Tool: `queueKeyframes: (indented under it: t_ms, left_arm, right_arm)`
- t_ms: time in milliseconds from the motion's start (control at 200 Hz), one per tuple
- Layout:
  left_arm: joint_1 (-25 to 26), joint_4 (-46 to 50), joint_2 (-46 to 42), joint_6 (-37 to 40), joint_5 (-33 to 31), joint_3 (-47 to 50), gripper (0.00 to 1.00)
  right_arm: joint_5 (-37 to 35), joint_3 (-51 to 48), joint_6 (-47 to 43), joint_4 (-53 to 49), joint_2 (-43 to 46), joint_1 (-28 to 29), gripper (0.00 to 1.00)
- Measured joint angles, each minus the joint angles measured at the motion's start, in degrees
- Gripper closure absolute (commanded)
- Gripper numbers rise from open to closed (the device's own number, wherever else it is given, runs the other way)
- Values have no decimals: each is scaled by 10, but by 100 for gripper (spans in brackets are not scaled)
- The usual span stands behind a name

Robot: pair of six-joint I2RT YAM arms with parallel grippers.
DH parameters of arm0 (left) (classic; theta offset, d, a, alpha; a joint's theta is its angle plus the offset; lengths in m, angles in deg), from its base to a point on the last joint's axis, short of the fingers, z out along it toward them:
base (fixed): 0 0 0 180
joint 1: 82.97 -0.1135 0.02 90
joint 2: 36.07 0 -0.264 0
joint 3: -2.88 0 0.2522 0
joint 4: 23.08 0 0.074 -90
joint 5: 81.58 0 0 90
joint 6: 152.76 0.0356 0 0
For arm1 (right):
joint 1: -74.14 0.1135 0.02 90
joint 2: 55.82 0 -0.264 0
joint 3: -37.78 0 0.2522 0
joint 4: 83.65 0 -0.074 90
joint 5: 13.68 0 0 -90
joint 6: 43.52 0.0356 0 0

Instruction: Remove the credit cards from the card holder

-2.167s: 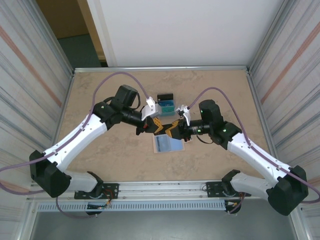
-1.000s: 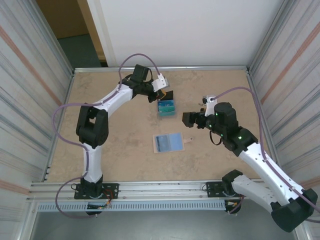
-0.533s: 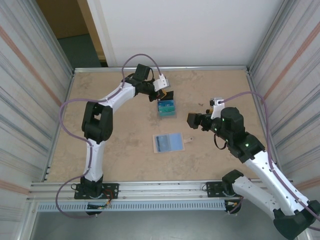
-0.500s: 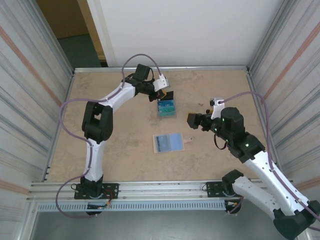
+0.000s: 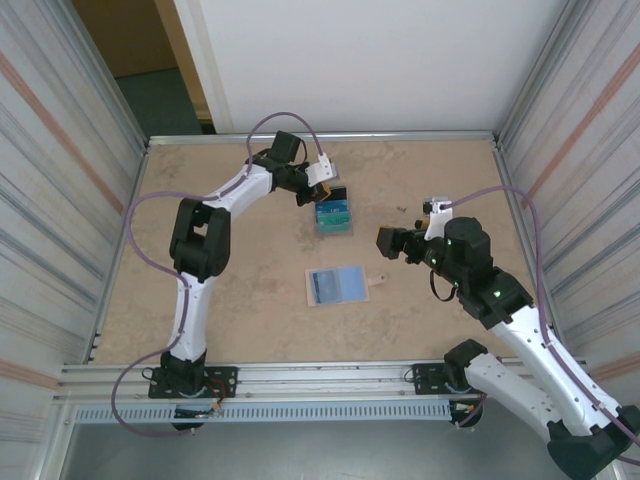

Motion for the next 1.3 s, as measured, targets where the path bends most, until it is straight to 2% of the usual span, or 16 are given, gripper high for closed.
queueKeyframes:
  t_ms: [301, 376, 757, 897, 962, 997, 1062, 1148, 1303]
  left_arm:
    - [0, 7, 10, 9, 11, -18, 98]
    - [0, 7, 11, 10, 11, -22, 87]
    - [0, 7, 11, 12, 10, -24, 85]
    - [0, 7, 9, 1, 11, -24, 83]
    - [0, 3, 3, -8, 10, -21, 72]
    - [0, -5, -6, -16, 9, -12, 70]
    - [0, -23, -31, -33, 8, 17, 58]
    - [0, -56, -81, -61, 0, 70, 50]
    - [0, -144, -199, -132, -35, 197, 21]
  right_arm:
    - [0, 0, 0, -2, -3, 0, 1]
    - [0, 0, 0, -2, -7, 0, 1]
    - [0, 0, 2, -2, -26, 0, 0]
    - [0, 0, 4, -3, -34, 0, 3]
    - [0, 0, 5, -5, -40, 0, 5]
    - [0, 0, 5, -5, -43, 0, 5]
    - [-1, 0, 11, -7, -49, 0, 6]
    - [-2, 0, 15, -11, -57, 0, 8]
    - [-3, 0, 17, -19, -72, 7, 12]
